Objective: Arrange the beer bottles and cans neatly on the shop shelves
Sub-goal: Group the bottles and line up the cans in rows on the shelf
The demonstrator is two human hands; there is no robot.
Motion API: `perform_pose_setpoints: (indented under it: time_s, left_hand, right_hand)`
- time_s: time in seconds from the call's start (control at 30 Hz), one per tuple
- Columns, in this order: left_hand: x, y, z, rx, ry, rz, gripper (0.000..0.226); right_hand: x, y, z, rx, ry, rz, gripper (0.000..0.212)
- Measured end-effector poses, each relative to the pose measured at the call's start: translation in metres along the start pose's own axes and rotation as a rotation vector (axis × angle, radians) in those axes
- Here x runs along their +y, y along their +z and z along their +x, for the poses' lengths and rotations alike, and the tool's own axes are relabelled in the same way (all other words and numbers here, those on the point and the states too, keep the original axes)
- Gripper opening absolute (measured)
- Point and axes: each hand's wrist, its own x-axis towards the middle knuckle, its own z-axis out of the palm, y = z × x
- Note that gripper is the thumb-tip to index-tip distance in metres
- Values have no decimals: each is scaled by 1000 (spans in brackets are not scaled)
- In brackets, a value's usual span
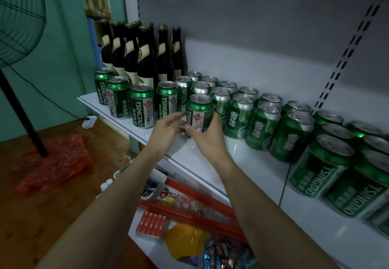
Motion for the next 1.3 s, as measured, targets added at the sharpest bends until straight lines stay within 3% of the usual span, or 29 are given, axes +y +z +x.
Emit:
perform_pose_setpoints:
  time_s: [0.2, 0.33, 0.57, 0.73, 0.9, 1.13, 1.3]
  left_hand:
    - [10, 1, -5, -13, -26, 45, 16]
    - [36, 2, -22, -89, -111, -10, 27]
    - [112, 7, -49, -348, 17, 80, 48]
    - [155, 37, -61, -481, 112, 150, 51]
    - [195, 83, -68, -463, 241, 198, 39]
    - [257, 154, -72, -512, 349, 201, 44]
    - [283, 224, -81, -585, 379, 176, 41]
  right_hand:
    - [-12, -12, -9, -29, 70, 70, 72]
    - [-25, -28, -25, -92, 129, 135, 71]
    - [-51, -94, -64, -331, 67, 265, 68]
    - [-72, -143, -90, -342, 15, 305, 56]
    - [-94, -191, -108, -208, -47, 277, 54]
    - [-130, -270, -126, 217, -189, -46, 68]
    - [-132, -324, -145, 360, -253, -188, 62]
